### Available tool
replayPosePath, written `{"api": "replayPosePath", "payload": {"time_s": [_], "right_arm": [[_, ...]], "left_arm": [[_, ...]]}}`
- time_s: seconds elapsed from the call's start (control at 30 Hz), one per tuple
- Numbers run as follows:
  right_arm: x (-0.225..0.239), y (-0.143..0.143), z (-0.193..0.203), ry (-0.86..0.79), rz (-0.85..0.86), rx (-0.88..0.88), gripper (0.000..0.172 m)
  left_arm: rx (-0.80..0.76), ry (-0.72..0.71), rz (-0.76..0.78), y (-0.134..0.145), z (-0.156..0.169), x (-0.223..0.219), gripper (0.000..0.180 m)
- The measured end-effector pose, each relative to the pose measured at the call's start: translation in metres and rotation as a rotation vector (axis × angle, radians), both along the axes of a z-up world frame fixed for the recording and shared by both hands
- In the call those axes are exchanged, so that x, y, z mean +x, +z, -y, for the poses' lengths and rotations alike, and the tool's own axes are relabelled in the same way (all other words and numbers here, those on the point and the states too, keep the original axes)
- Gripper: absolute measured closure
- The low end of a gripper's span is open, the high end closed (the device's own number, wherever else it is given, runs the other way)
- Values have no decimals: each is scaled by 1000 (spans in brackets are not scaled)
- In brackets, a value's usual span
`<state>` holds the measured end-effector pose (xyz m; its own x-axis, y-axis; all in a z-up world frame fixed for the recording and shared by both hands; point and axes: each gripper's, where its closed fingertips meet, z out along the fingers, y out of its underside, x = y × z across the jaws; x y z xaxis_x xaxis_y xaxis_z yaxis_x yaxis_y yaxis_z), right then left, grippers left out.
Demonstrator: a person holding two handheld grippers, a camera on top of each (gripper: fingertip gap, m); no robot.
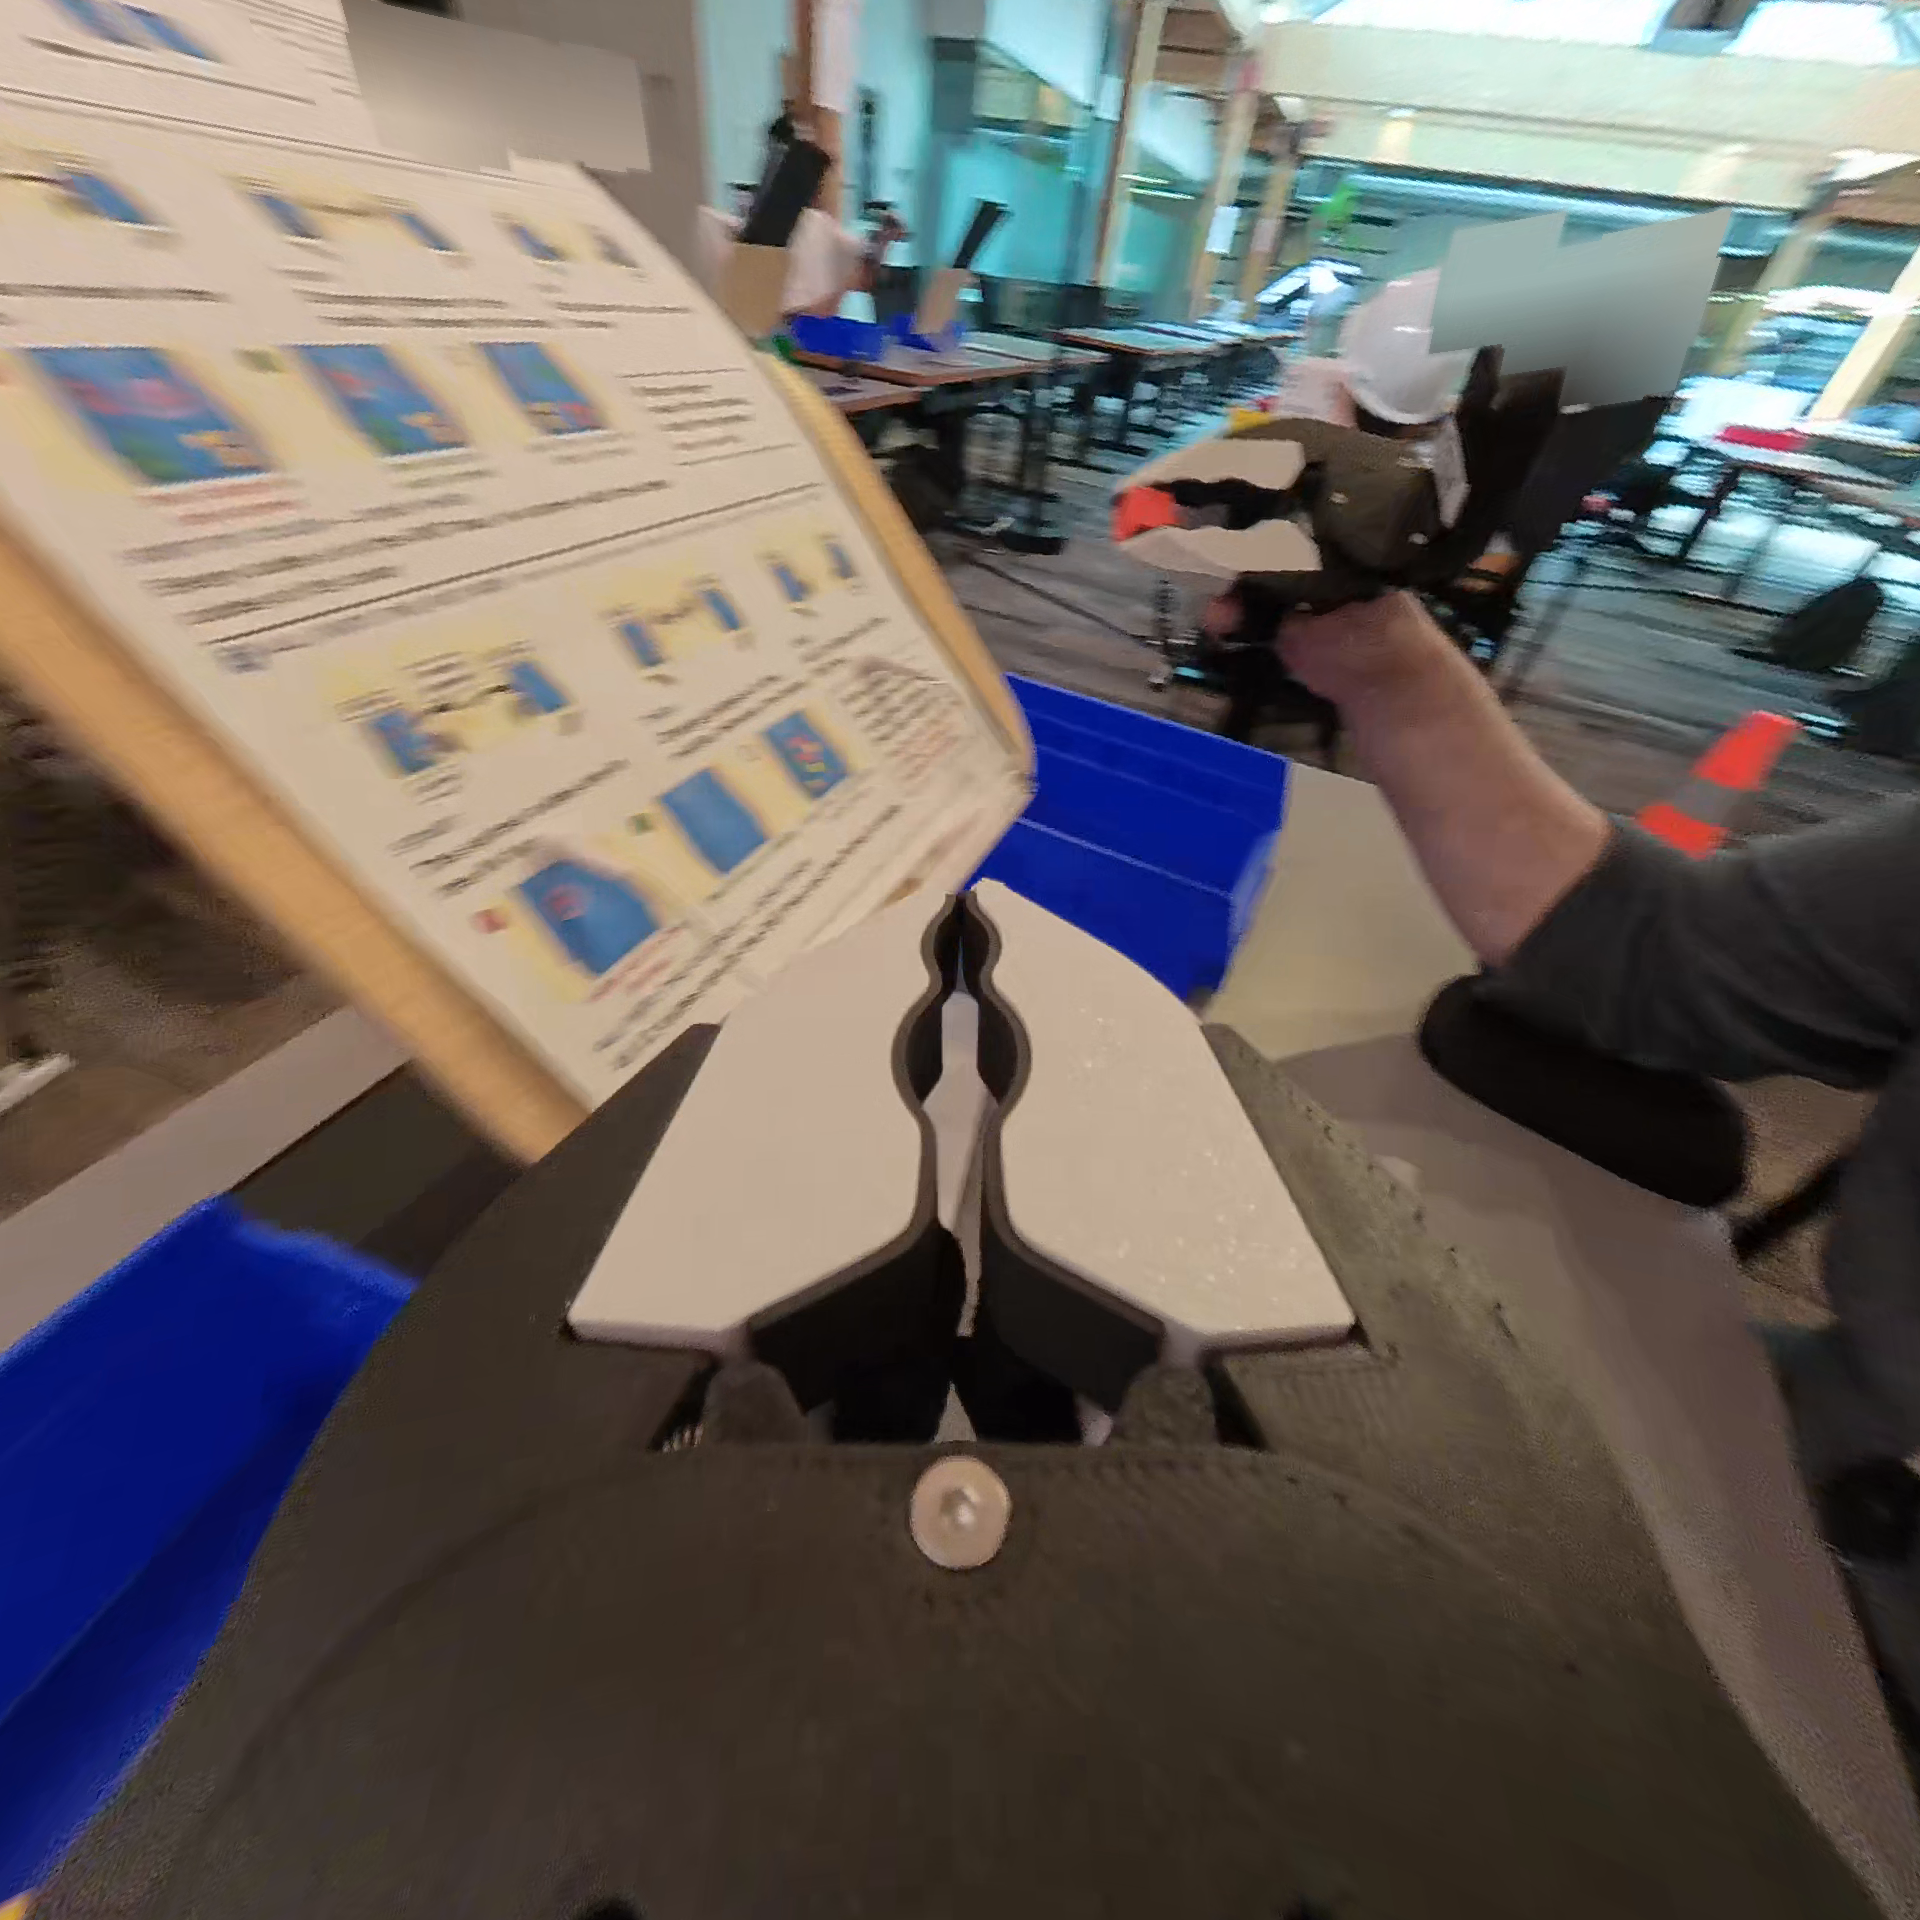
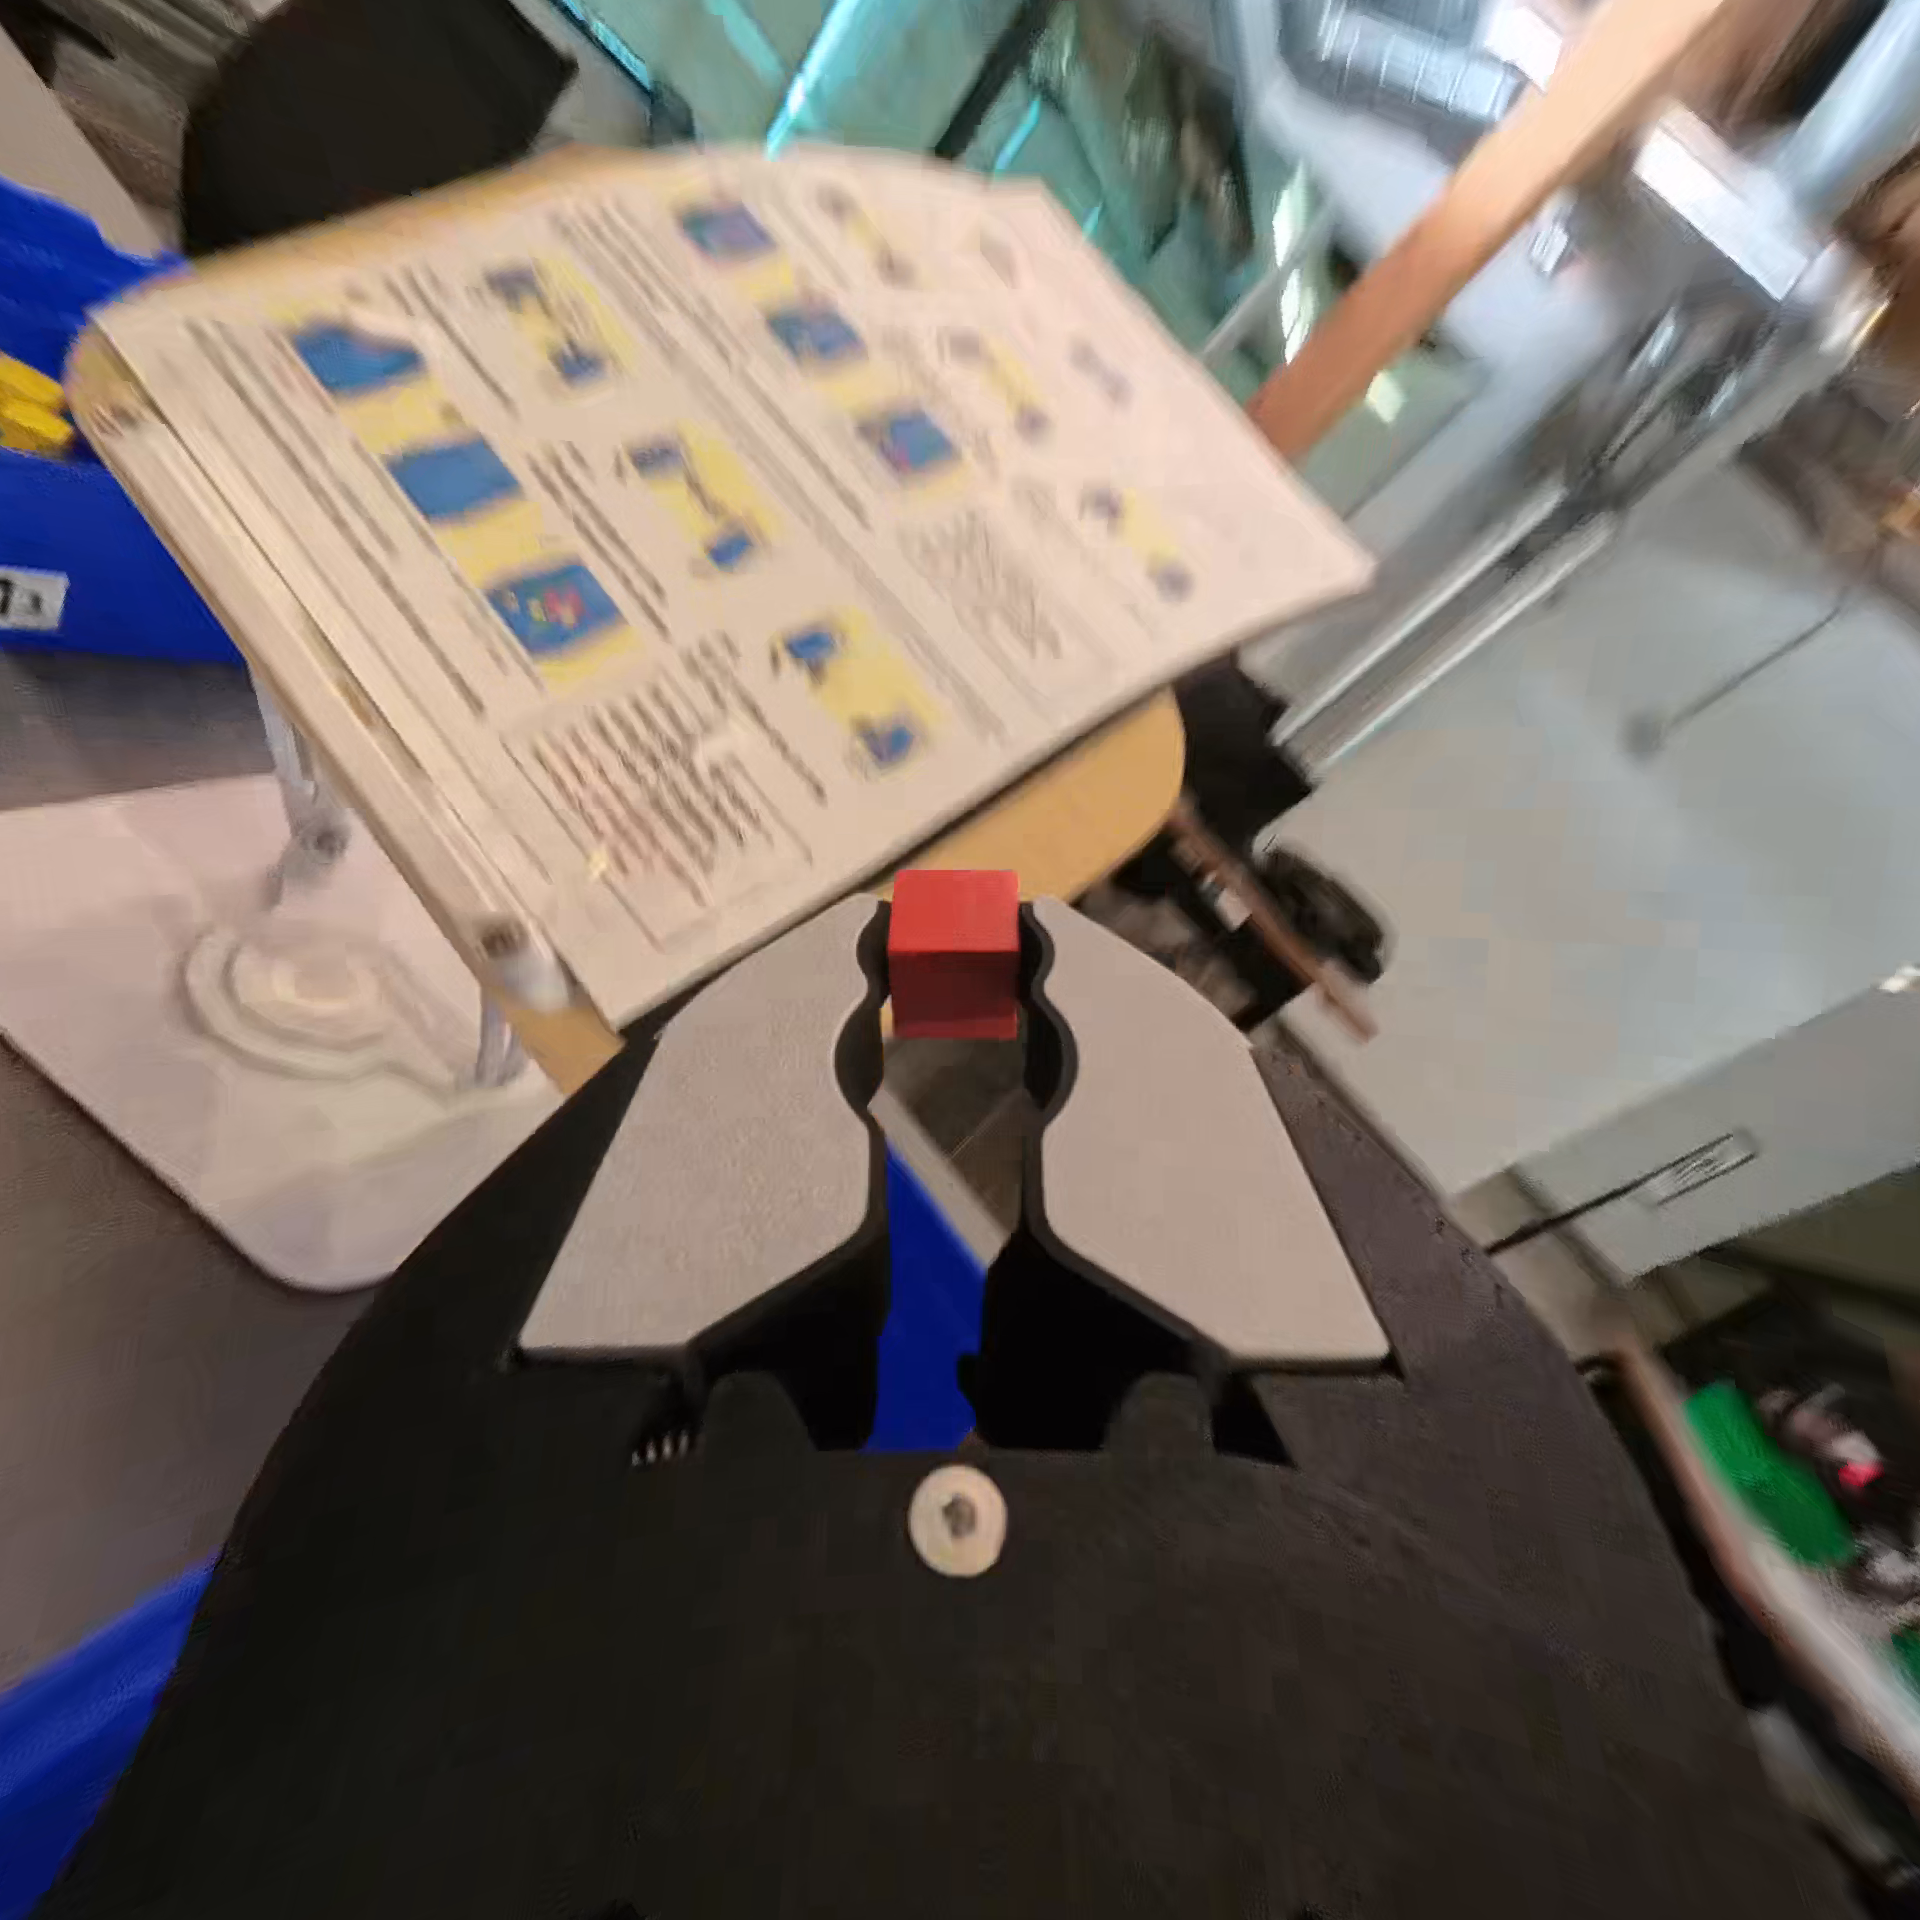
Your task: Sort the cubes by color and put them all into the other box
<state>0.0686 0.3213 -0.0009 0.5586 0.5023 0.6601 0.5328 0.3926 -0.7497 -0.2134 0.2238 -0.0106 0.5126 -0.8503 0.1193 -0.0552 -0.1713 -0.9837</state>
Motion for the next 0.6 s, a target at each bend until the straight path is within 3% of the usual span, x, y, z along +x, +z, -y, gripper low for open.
{"api": "replayPosePath", "payload": {"time_s": [0.13,0.27,0.4,0.53,0.6], "right_arm": [[44,-51,-48,-82,-71,-261,148],[73,-139,-80,-239,37,-567,148],[88,-201,-84,-328,148,-778,148],[98,-224,-90,-406,156,-848,147],[104,-228,-92,-443,168,-853,137]], "left_arm": [[-4,150,-32,-8,-15,-43,180],[-37,255,-105,-24,-26,-72,180],[-89,320,-172,-41,-33,-89,180],[-147,350,-230,-61,-40,-99,178],[-175,405,-278,-73,-46,-109,170]]}}
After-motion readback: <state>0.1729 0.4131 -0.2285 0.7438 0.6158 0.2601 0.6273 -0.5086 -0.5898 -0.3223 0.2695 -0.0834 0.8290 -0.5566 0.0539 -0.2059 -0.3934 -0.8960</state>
